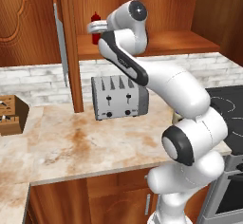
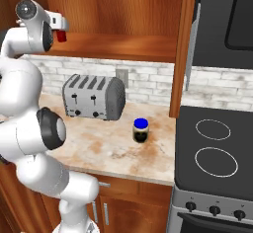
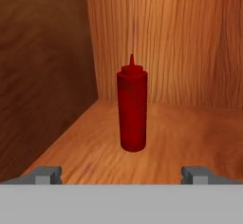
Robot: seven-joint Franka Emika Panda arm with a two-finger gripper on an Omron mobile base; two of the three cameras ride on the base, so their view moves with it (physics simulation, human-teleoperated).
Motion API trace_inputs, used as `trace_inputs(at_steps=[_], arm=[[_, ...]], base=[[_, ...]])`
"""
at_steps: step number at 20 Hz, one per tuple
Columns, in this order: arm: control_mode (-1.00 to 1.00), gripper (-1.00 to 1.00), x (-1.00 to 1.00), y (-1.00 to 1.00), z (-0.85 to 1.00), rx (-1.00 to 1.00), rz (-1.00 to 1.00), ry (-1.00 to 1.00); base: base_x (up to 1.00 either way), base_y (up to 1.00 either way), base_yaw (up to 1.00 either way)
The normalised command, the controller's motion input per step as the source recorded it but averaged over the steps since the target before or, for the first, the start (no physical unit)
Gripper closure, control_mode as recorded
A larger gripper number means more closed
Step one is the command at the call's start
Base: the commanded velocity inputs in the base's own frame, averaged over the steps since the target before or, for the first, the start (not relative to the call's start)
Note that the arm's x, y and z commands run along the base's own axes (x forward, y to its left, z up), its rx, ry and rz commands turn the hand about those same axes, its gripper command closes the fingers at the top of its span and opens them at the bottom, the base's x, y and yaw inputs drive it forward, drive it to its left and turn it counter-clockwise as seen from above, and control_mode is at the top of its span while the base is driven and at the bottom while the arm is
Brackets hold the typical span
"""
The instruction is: Take 2 condiments from the cabinet and move them on the counter near the stove.Make sure the condiments are lined up with each other, next to each other.
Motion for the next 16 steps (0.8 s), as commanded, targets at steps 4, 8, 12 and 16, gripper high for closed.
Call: trace_inputs(at_steps=[4, 8, 12, 16], arm=[[-1.00, -1.00, 0.49, 0.10, 0.00, 0.00, -0.02, 0.00], [-1.00, -1.00, 0.44, 0.11, 0.00, 0.00, -0.02, 0.00], [-1.00, -1.00, 0.45, 0.08, 0.00, 0.00, -0.01, 0.00], [-1.00, -1.00, 0.44, 0.10, 0.00, 0.00, -0.02, 0.00]], base=[[0.00, 0.00, 0.00], [0.00, 0.00, 0.00], [0.00, 0.00, 0.00], [0.00, 0.00, 0.00]])
